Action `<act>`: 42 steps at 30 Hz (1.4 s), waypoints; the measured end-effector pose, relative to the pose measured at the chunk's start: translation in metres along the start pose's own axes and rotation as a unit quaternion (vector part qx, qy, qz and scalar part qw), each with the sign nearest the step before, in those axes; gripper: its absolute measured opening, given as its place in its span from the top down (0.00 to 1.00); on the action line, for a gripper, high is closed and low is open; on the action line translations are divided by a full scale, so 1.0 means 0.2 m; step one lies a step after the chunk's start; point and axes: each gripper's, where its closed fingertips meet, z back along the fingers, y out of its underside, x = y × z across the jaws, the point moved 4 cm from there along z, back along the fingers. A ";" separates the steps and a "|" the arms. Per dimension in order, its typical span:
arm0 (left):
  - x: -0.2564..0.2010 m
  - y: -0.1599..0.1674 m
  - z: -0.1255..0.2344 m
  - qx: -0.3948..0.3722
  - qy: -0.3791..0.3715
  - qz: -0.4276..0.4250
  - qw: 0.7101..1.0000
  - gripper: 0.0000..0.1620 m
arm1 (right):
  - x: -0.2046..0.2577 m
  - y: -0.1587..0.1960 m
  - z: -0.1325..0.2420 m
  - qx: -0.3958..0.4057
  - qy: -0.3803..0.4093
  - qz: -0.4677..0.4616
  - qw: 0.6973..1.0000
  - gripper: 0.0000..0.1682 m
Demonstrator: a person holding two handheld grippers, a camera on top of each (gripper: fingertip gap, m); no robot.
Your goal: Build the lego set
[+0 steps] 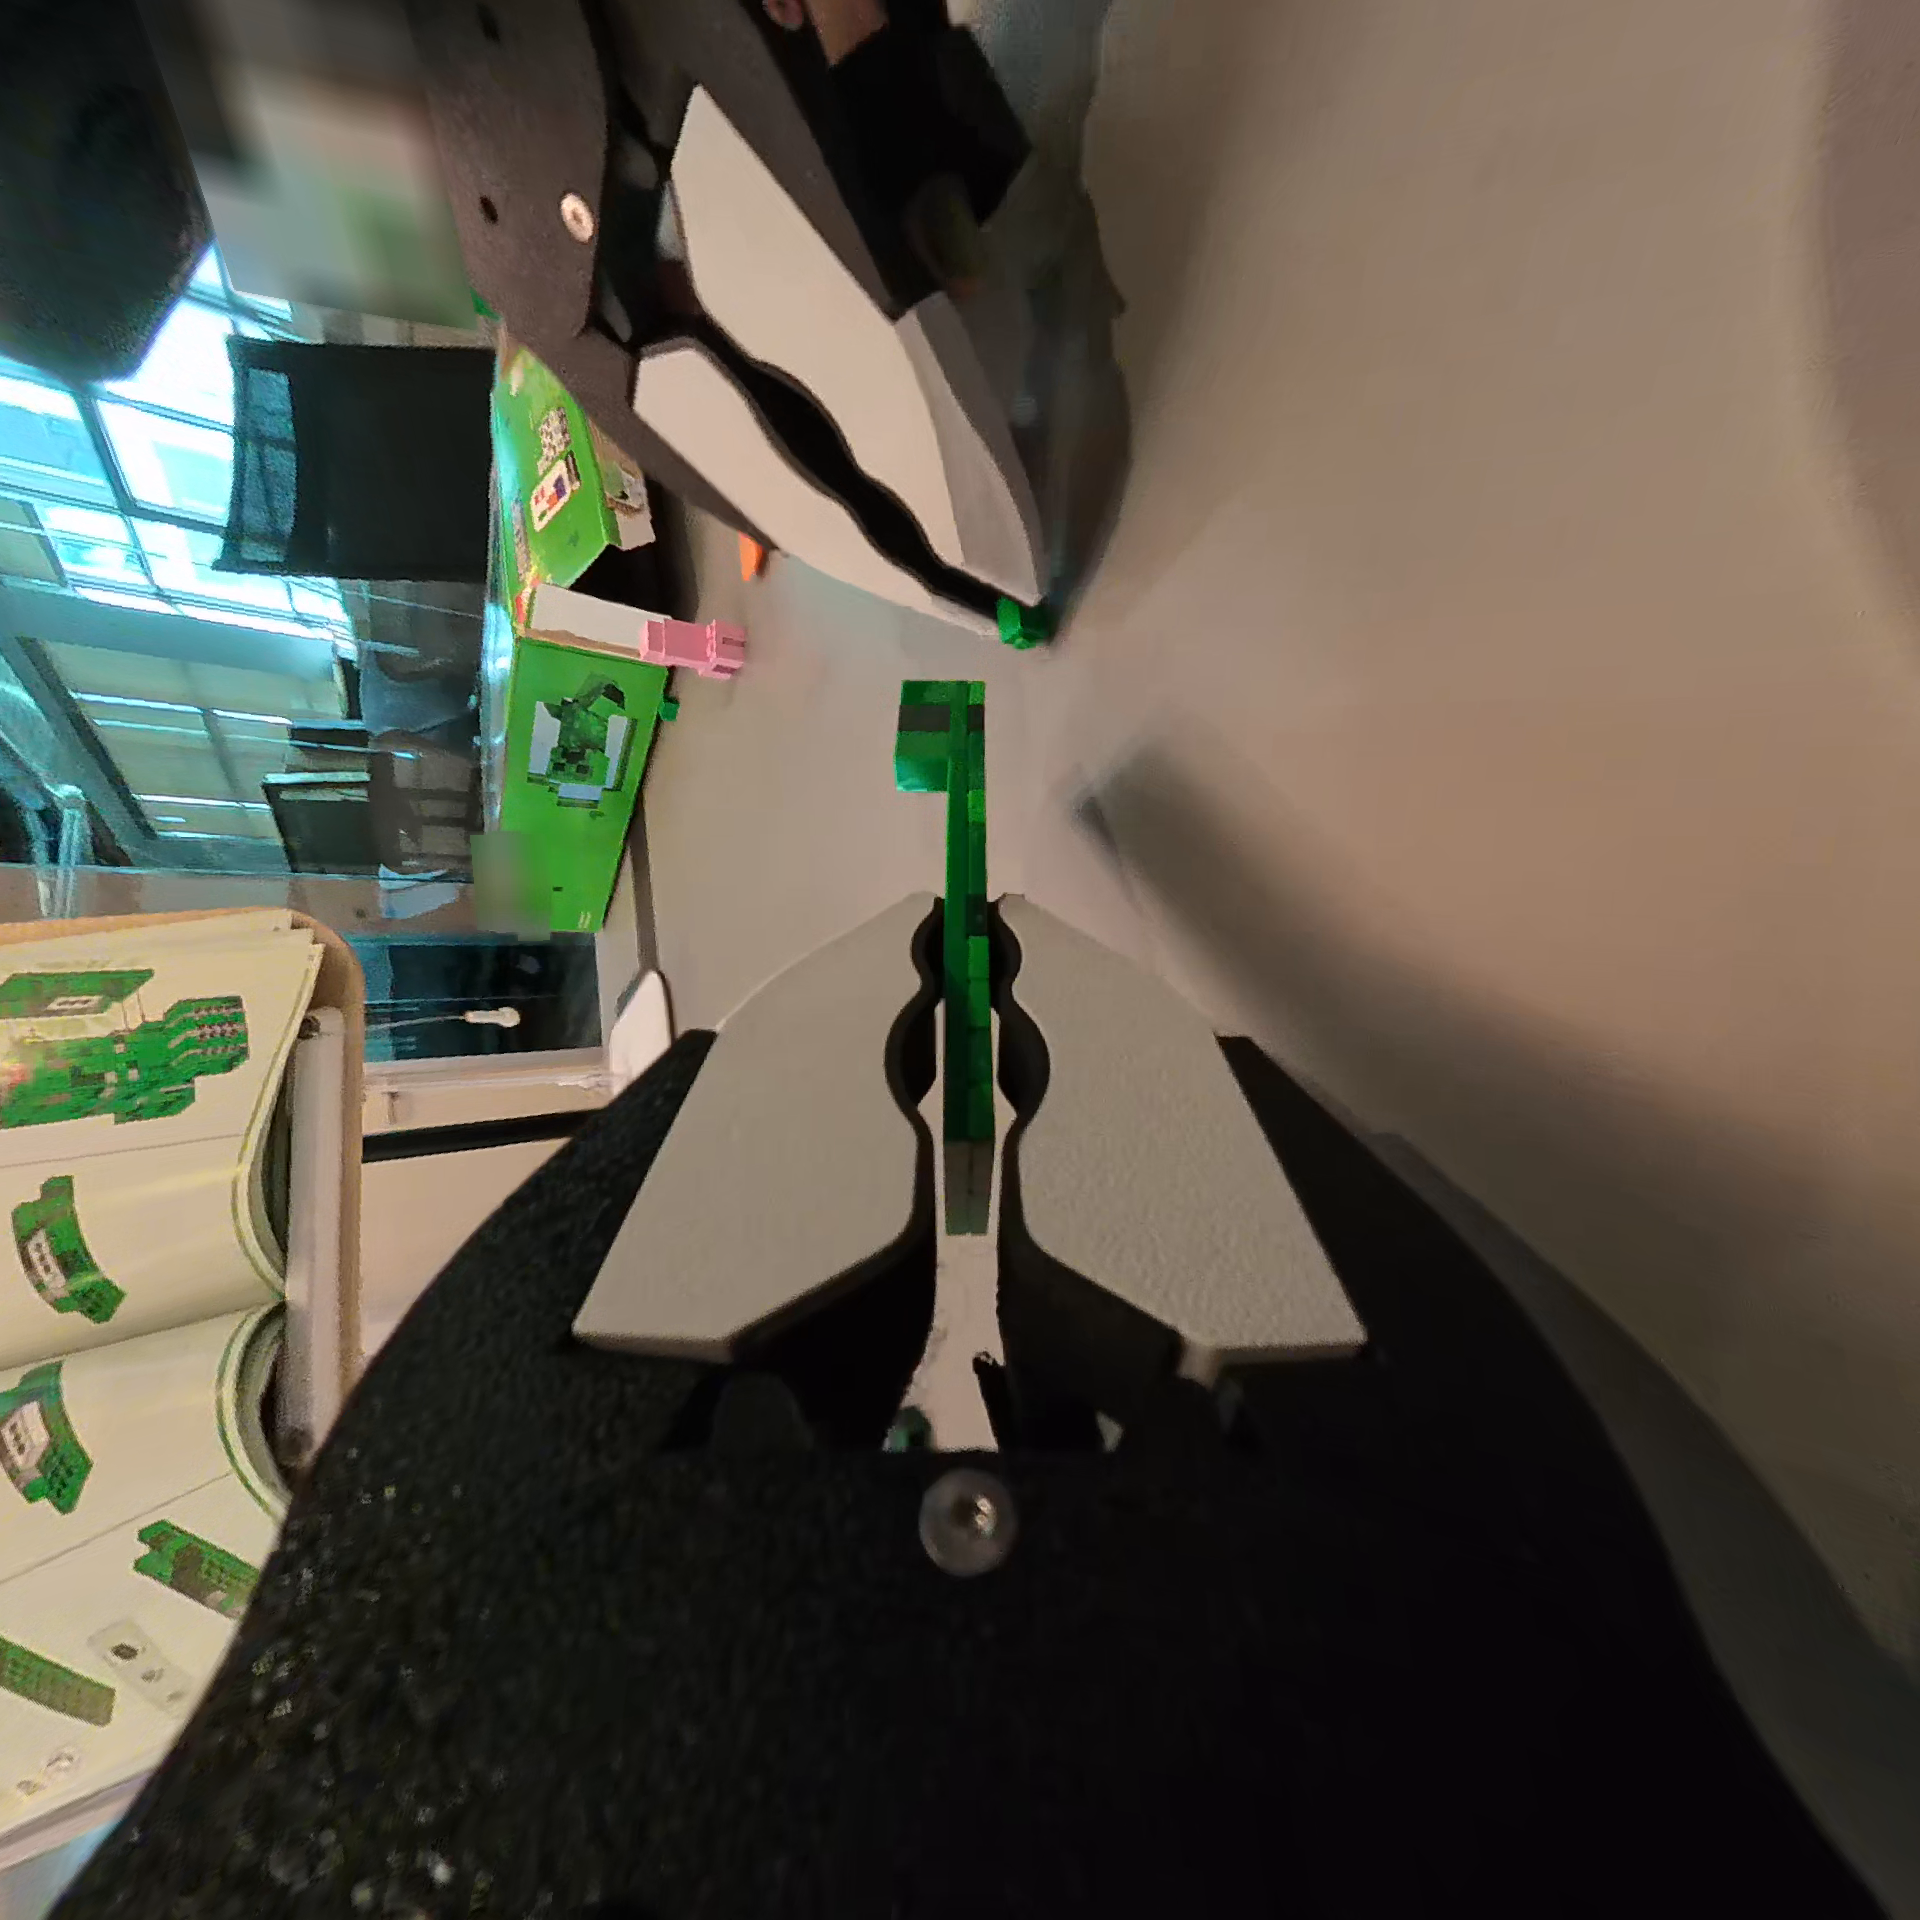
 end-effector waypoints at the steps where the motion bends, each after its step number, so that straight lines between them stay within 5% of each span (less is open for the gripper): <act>1: 0.00 -0.01 0.00 -0.004 -0.004 -0.008 1.000 0.97 | 0.01 -0.01 0.01 0.009 -0.008 0.006 1.000 0.95; 27: -0.05 -0.07 -0.03 -0.008 0.019 -0.038 0.999 0.97 | 0.05 -0.08 0.07 0.020 -0.054 0.021 0.998 0.96; 33: -0.07 -0.08 -0.03 -0.032 0.005 -0.061 0.998 0.97 | -0.01 -0.15 0.12 -0.047 -0.113 0.007 0.992 0.96; 42: -0.11 -0.09 -0.05 -0.064 0.001 -0.086 0.994 0.97 | 0.00 -0.09 -0.03 -0.005 -0.189 -0.006 0.982 0.96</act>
